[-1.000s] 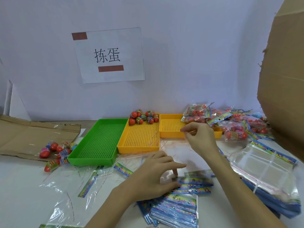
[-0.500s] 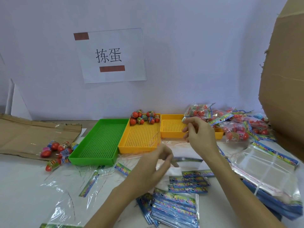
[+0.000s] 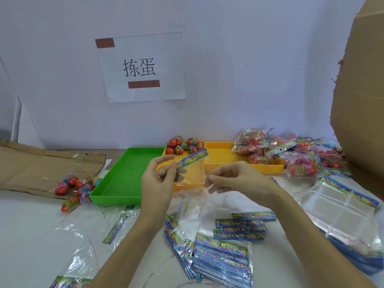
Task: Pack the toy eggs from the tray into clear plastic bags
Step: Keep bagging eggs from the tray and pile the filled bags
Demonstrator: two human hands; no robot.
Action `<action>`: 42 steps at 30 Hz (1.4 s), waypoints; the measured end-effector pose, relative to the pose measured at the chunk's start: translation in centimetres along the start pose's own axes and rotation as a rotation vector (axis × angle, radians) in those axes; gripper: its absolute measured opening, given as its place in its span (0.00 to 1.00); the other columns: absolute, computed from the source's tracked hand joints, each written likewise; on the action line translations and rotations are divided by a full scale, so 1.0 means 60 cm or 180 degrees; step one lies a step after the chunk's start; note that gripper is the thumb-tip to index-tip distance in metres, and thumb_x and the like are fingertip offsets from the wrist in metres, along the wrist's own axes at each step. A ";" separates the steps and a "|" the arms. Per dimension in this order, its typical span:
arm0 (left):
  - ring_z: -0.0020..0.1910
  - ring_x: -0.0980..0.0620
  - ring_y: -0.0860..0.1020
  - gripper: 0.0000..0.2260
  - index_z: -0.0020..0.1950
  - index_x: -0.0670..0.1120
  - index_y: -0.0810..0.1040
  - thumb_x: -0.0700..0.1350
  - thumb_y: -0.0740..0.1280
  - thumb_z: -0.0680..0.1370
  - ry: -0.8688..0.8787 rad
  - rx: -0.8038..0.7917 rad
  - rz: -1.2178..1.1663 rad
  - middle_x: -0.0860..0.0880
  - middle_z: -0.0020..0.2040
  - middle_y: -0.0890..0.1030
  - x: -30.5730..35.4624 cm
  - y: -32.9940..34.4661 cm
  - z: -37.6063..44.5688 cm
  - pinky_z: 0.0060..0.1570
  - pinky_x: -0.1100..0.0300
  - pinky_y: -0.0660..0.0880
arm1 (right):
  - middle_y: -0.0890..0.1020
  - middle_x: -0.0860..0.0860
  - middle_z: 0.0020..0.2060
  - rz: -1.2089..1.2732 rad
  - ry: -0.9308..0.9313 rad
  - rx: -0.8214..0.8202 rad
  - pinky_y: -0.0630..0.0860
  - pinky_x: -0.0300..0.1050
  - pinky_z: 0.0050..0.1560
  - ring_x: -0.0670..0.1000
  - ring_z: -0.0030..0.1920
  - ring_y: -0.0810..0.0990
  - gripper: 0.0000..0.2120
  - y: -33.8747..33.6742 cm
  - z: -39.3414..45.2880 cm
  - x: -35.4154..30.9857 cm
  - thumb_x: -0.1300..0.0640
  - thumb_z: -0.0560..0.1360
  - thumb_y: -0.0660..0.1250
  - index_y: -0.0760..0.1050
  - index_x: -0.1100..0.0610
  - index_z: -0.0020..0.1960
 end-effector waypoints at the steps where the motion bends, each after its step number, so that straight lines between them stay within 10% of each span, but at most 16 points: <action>1: 0.37 0.53 0.83 0.06 0.61 0.45 0.79 0.40 0.68 0.84 -0.0005 0.0062 -0.0021 0.43 0.41 0.87 0.000 -0.004 0.001 0.38 0.62 0.81 | 0.88 0.55 0.50 0.0061 0.0033 0.0102 0.83 0.46 0.55 0.55 0.52 0.87 0.11 -0.004 0.000 0.001 0.53 0.80 0.70 0.84 0.60 0.55; 13: 0.36 0.52 0.85 0.16 0.59 0.49 0.80 0.39 0.79 0.74 -0.0568 -0.0308 0.0019 0.47 0.40 0.87 -0.019 0.014 -0.003 0.36 0.61 0.82 | 0.85 0.50 0.32 -0.0543 -0.0336 0.1355 0.76 0.34 0.33 0.43 0.30 0.81 0.07 -0.048 0.002 -0.011 0.55 0.79 0.73 0.84 0.59 0.48; 17: 0.37 0.51 0.85 0.09 0.52 0.48 0.84 0.37 0.77 0.76 -0.0452 -0.0110 0.0399 0.47 0.37 0.86 -0.020 -0.001 -0.002 0.36 0.62 0.81 | 0.86 0.48 0.34 -0.1069 -0.0326 0.1421 0.80 0.44 0.42 0.44 0.37 0.83 0.09 -0.049 0.004 -0.007 0.51 0.81 0.69 0.84 0.54 0.47; 25: 0.41 0.49 0.87 0.05 0.53 0.38 0.81 0.35 0.73 0.78 -0.0499 0.0456 -0.0793 0.40 0.47 0.83 -0.001 -0.032 0.013 0.47 0.59 0.85 | 0.87 0.50 0.56 0.0429 -0.0450 0.0631 0.75 0.47 0.65 0.48 0.62 0.83 0.13 -0.011 0.010 -0.012 0.45 0.79 0.72 0.86 0.53 0.57; 33: 0.44 0.49 0.85 0.14 0.56 0.46 0.81 0.49 0.77 0.74 -0.0791 0.0014 -0.0879 0.49 0.46 0.85 -0.006 -0.019 0.015 0.46 0.58 0.84 | 0.87 0.57 0.39 0.0389 -0.0251 0.1190 0.81 0.40 0.42 0.51 0.37 0.84 0.06 -0.019 0.014 0.003 0.59 0.78 0.73 0.85 0.61 0.50; 42: 0.24 0.50 0.78 0.17 0.50 0.41 0.83 0.50 0.80 0.69 -0.0726 -0.0529 0.0385 0.42 0.46 0.88 -0.005 -0.010 0.010 0.26 0.61 0.76 | 0.86 0.54 0.38 0.0525 -0.0298 0.1508 0.84 0.46 0.50 0.50 0.40 0.84 0.06 -0.039 0.007 -0.001 0.59 0.79 0.72 0.84 0.63 0.50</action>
Point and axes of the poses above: each hand's wrist, its own z-axis towards the middle knuckle, its own y-axis out of the palm, x = y × z, the point moved 8 cm from there along z, towards the middle knuckle
